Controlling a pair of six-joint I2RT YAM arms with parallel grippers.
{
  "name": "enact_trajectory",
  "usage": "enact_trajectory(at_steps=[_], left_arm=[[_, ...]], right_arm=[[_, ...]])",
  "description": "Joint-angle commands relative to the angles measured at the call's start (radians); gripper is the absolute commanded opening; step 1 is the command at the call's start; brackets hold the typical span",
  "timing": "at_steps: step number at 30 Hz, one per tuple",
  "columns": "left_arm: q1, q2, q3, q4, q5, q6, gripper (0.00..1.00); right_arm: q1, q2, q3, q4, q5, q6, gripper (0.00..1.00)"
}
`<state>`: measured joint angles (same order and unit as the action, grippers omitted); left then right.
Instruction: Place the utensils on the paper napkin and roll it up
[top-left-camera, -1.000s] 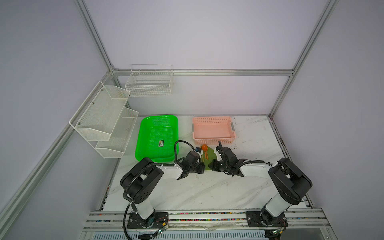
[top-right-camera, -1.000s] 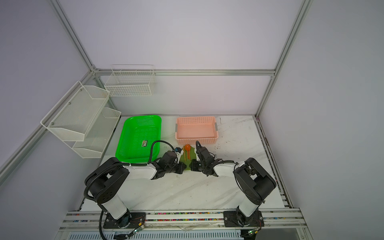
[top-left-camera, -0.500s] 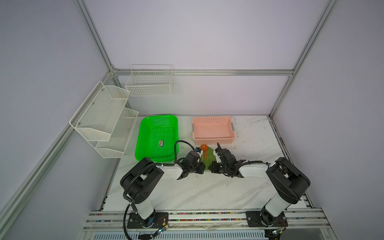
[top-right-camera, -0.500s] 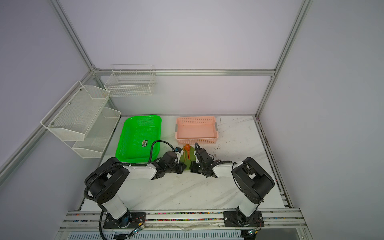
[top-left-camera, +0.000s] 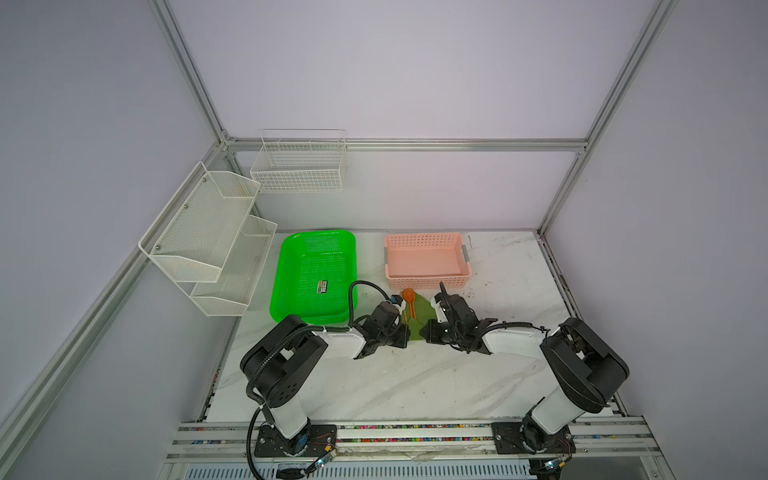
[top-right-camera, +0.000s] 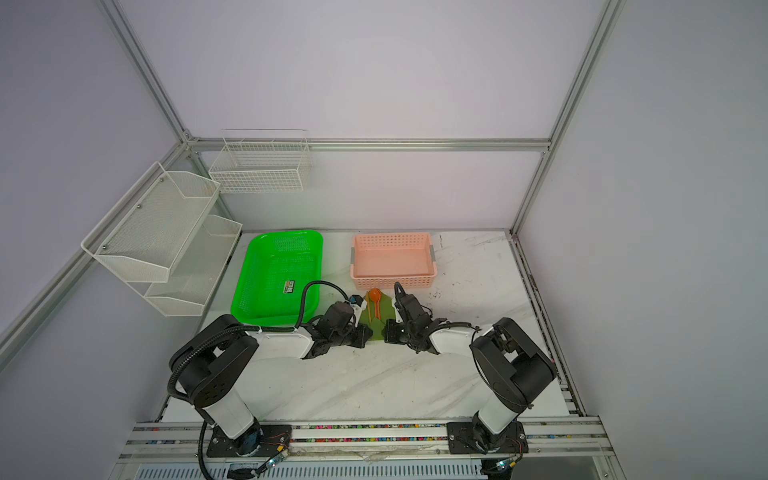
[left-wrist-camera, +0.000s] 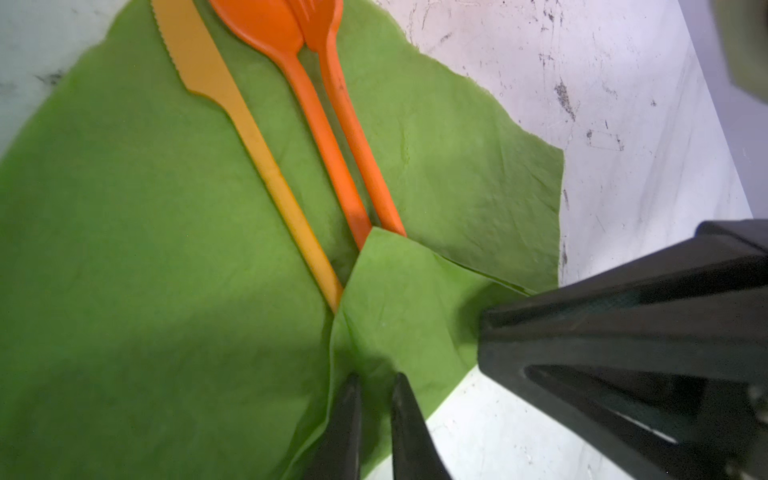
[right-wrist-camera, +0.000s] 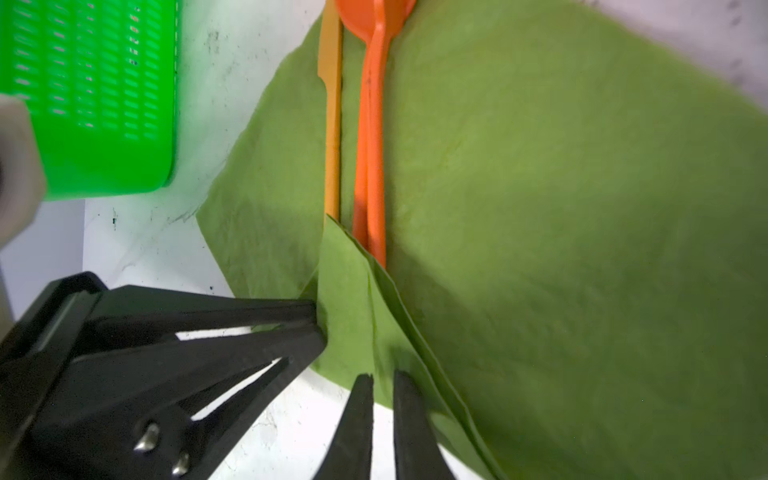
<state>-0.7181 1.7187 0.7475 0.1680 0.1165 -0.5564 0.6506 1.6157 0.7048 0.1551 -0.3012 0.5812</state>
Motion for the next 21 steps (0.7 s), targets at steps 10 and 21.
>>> enact_trajectory(at_steps=[10,21], left_arm=[[0.008,0.031,-0.010,-0.124,-0.045,0.024,0.15],[0.076,-0.072,-0.080,-0.149,-0.030,-0.025,0.17]], right_arm=[[-0.026,0.046,-0.071,0.015,-0.030,-0.046,0.15],[-0.027,0.058,-0.083,-0.005,0.020,-0.055,0.15]])
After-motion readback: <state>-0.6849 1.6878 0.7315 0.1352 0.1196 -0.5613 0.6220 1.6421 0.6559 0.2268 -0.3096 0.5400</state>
